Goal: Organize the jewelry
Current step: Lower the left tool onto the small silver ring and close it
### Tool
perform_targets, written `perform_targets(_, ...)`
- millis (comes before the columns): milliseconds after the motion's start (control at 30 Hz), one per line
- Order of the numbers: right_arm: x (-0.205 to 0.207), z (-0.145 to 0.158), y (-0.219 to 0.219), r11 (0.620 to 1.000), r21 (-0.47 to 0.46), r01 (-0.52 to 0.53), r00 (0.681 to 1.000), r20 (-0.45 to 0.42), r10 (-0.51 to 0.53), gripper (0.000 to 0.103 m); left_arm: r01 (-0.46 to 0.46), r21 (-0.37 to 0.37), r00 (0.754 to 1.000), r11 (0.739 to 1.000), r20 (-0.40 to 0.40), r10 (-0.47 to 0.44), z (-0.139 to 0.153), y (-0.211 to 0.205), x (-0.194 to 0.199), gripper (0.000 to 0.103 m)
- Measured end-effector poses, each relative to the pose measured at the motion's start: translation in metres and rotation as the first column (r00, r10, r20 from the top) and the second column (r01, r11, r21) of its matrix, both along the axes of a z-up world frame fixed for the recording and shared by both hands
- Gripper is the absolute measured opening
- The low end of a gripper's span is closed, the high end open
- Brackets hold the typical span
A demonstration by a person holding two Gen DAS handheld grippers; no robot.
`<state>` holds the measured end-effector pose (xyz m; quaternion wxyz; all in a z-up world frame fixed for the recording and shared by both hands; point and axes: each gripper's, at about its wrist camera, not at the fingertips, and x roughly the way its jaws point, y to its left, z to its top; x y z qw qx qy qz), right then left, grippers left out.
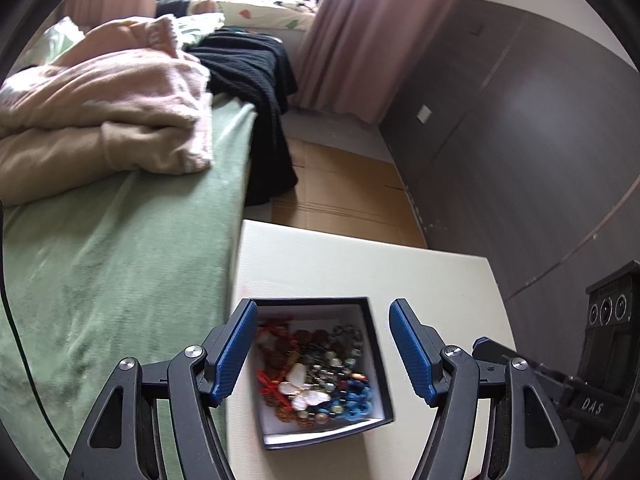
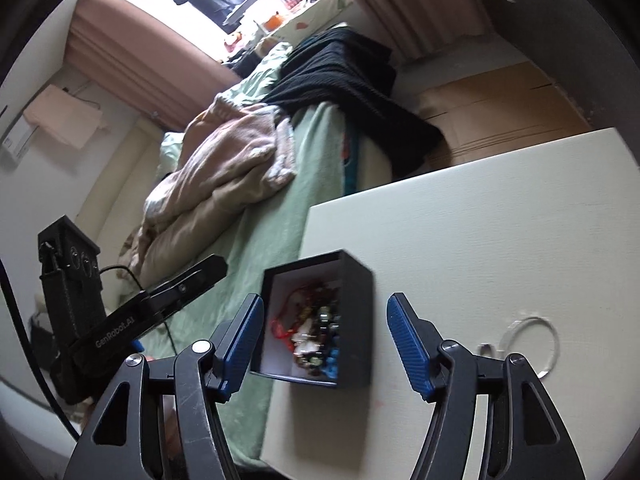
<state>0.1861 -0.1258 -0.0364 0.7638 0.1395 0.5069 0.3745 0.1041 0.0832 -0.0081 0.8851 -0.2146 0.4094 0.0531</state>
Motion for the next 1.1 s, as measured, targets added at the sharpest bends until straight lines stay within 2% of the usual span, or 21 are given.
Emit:
perform_targets(333, 0.008, 0.001, -0.056, 0.996, -0.055, 0.070, 0.998, 0.002, -0.070, 0.065, 0.138, 0.025, 0.990, 0.990, -0.016, -0.138, -0.007, -0.053, 0.016, 0.069)
perform_targets(600, 0.013, -0.005, -0.097, 0.986, -0.101, 0.136, 0.990, -0.033, -0.140, 0.065, 0.271, 0.078, 0.962, 0.959, -0.062, -0.267, -0.020, -0.103, 0.029, 0.069)
perform_targets(800, 0.015, -0.009, -0.118, 0.977, -0.144, 0.159, 0.984, -0.055, -0.169, 0.065, 0.312, 0.093, 0.948, 0.945, -0.098, -0.303, -0.034, -0.125, 0.041, 0.055)
perform_targets(967, 0.020, -0.018, -0.137, 0.962, -0.186, 0.201, 0.972, -0.081, -0.219, 0.065, 0.371, 0.118, 0.922, 0.921, -0.165, -0.350, -0.052, -0.145, 0.052, 0.044)
perform_targets(1100, 0.026, -0.023, -0.151, 0.950, -0.210, 0.232, 0.963, -0.088, -0.255, 0.065, 0.387, 0.147, 0.913, 0.910, -0.200, -0.356, -0.065, -0.154, 0.060, 0.042)
